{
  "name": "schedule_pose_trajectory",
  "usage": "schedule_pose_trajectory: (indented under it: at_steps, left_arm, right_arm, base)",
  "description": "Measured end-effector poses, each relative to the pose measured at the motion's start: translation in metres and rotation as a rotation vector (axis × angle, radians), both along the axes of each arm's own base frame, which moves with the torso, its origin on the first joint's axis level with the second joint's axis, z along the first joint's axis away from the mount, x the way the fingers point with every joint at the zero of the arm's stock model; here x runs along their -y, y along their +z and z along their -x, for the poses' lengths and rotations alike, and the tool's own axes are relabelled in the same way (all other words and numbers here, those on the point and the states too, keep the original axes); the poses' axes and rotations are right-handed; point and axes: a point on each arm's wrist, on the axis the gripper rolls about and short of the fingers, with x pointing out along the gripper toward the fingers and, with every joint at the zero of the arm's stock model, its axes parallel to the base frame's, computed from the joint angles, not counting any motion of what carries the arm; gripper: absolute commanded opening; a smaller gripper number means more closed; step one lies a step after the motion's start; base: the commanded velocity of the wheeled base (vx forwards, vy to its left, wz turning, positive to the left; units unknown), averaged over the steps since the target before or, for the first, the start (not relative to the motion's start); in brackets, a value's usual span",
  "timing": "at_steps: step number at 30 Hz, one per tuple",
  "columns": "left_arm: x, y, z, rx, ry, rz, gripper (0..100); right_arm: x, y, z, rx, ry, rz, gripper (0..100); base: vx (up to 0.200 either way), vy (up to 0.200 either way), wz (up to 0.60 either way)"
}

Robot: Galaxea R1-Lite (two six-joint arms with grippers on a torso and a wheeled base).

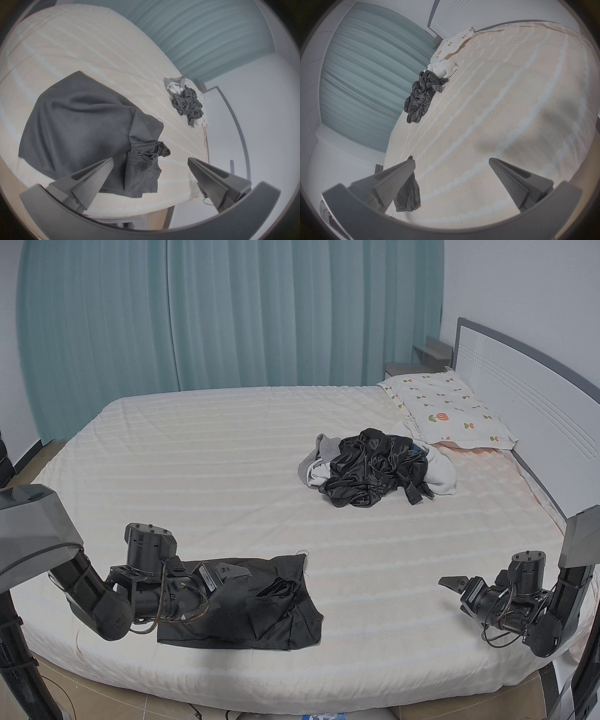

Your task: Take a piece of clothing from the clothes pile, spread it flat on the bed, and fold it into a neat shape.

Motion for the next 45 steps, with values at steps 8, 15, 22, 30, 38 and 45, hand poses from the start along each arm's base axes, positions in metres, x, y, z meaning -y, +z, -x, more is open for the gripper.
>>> schedule_pose_trajectory:
  at_steps: [8,15,22,30,38,45]
  left_arm:
    - [-0.029,-0.002,0.012,0.019,0.059,0.035,100]
    - [-0.038,-0.007,0.02,-0.01,0.055,0.048,100]
    - [-0.044,-0.008,0.02,-0.017,0.067,0.05,100]
    - [-0.044,-0.013,0.021,-0.018,0.051,0.022,100]
    - [-0.042,-0.017,0.022,-0.033,0.043,0.018,100]
    - [-0.039,-0.019,0.022,-0.042,0.032,0.015,100]
  right_arm:
    - [-0.021,-0.002,0.0,0.011,0.033,0.137,100]
    - [-0.049,0.0,-0.002,-0.006,0.092,0.216,100]
    - [-0.074,0.009,-0.005,0.008,0.137,0.264,100]
    - [-0.082,0.011,-0.004,0.029,0.169,0.281,100]
    - [-0.085,0.008,-0.005,0.035,0.199,0.32,100]
    - [-0.087,0.007,-0.008,0.043,0.214,0.339,100]
  base:
    - [0.0,0.2,0.0]
    - [0.0,0.2,0.0]
    - [0.0,0.2,0.0]
    - [0.0,0.05,0.0]
    - [-0.2,0.0,0.0]
    - [-0.029,0.0,0.0]
